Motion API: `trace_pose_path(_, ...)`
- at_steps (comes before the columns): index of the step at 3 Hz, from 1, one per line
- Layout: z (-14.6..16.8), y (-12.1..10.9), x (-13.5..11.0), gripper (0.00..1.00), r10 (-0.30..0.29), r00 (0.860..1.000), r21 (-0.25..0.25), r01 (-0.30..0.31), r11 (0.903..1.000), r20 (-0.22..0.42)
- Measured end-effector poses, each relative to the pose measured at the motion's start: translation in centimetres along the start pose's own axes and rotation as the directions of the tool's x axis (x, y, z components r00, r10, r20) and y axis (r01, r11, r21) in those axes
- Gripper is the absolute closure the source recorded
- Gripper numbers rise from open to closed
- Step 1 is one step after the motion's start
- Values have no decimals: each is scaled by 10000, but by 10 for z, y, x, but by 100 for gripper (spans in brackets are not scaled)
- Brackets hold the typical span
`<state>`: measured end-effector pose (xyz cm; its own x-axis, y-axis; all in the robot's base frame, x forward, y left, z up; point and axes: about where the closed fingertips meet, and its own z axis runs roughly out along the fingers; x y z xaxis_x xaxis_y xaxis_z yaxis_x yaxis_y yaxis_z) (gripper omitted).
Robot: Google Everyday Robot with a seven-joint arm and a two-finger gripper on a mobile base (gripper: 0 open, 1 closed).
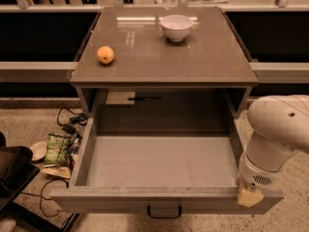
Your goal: Open top drawer
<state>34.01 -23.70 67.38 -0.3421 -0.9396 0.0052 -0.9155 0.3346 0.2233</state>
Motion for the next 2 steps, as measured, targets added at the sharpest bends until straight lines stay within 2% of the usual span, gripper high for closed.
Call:
trace_pose_path(1,-15,25,13,100,386,9985,-122,-391,9992,-384)
trace_pose_path(2,-17,28,15,100,439,9981,-147,-446,9989,-434)
